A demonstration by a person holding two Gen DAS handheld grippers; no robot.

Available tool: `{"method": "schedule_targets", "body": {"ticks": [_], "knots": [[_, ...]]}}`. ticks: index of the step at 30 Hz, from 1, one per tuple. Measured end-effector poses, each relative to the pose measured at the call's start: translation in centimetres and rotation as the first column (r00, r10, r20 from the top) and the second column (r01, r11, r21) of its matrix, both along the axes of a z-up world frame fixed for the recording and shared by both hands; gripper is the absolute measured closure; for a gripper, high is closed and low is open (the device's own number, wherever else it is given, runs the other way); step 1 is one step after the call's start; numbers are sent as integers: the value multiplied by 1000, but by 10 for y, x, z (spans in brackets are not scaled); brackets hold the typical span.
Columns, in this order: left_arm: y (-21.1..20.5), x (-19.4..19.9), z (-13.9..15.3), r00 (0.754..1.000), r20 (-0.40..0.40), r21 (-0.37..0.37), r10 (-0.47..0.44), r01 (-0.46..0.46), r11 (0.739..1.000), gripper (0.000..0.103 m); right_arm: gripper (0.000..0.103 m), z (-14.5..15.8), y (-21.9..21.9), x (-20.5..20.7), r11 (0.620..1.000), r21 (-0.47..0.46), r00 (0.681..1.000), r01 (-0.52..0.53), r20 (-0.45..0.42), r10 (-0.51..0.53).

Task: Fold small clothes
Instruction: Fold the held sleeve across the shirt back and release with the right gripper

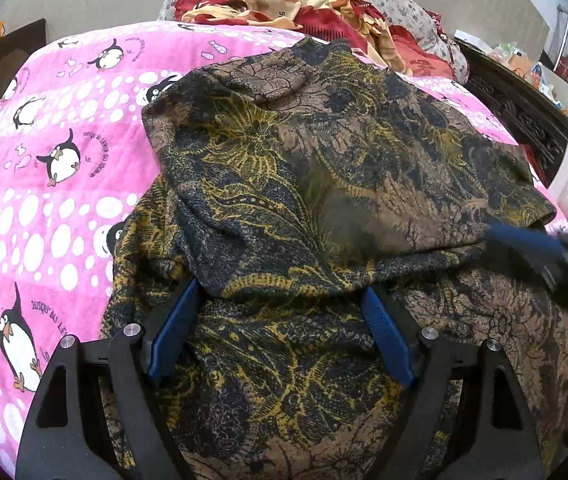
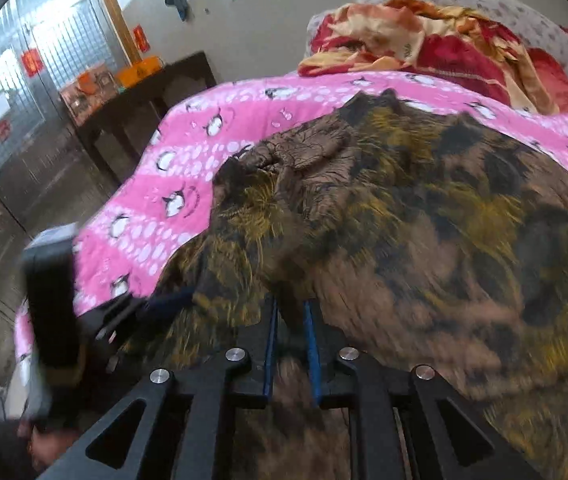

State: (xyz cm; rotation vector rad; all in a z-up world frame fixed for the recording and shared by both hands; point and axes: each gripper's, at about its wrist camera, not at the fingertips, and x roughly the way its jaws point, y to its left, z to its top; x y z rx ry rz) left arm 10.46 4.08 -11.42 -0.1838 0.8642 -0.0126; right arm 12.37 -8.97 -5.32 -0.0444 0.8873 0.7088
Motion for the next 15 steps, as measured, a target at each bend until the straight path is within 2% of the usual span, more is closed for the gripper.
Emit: {"method": "schedule_targets", "body": {"ticks": [1, 2, 5, 7, 8, 10, 11, 13, 15], "knots": [[-1, 0, 0, 1000, -1, 3, 0, 0, 1000, 21, 73, 1, -14, -8, 1000, -16, 1000, 12, 10, -12], [-1, 0, 0, 1000, -3, 6, -1, 1, 1000, 21, 66, 3, -27, -17, 999, -44, 999, 24, 28, -22], [0, 1, 8, 1000, -10, -13, -4, 4, 1000, 21, 66, -11, -63, -37, 990, -130, 998, 60, 42, -54], [9, -2, 23, 1000, 28, -86, -13, 15, 996, 21, 66, -27, -81, -40, 965, -232, 992, 125, 39, -119], [13, -4, 31, 998, 55, -122, -12, 18, 992, 21, 66, -35, -91, -44, 959, -247, 990, 140, 44, -133], [18, -1, 49, 995, 100, -189, -14, 33, 981, 21, 63, -38, -103, -52, 978, -165, 991, 131, 60, -123], [19, 5, 51, 995, 97, -215, -24, 44, 976, 21, 63, -38, -104, -51, 978, -160, 991, 130, 55, -123], [19, 25, 43, 997, 40, -292, -66, 75, 953, 21, 61, -41, -103, -48, 979, -160, 992, 124, 43, -119], [17, 39, 34, 996, 6, -331, -85, 82, 940, 21, 61, -43, -103, -44, 981, -151, 993, 118, 33, -114]]}}
